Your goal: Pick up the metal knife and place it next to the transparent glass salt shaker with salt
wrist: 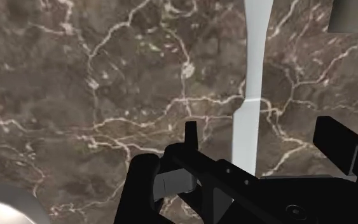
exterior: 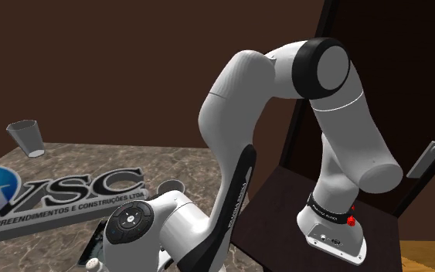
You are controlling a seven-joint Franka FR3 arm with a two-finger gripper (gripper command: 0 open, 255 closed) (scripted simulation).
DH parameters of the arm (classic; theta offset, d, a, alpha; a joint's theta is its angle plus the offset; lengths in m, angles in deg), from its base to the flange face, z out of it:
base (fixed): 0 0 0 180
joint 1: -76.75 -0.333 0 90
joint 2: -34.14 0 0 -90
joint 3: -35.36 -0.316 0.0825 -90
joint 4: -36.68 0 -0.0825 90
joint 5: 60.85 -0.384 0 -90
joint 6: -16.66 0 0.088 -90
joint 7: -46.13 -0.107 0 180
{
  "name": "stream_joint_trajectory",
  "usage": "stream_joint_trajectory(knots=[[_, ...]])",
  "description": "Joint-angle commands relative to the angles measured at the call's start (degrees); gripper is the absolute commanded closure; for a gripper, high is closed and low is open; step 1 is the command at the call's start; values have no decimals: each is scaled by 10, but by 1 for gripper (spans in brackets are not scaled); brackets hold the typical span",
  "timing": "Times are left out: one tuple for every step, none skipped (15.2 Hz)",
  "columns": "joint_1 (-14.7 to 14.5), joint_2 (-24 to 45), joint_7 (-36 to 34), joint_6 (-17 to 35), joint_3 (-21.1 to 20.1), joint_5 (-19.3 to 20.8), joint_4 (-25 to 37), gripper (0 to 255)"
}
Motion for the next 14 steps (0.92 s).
stream_joint_trajectory(knots=[[0,0,0,0,0,0,0,0],[0,0,0,0,0,0,0,0],[9,-17,8,-10,-11,-11,-7,0],[18,-34,15,-20,-23,-23,-14,0],[27,-51,24,-30,-35,-36,-20,0],[35,-64,31,-39,-44,-46,-24,0],[34,-64,31,-38,-44,-46,-24,0],[34,-65,31,-38,-44,-46,-24,0],[34,-65,31,-38,-44,-46,-24,0],[34,-65,31,-38,-44,-46,-24,0],[34,-65,31,-38,-44,-46,-24,0],[34,-65,31,-38,-44,-46,-24,0],[34,-65,31,-38,-44,-46,-24,0],[34,-65,31,-38,-44,-46,-24,0]])
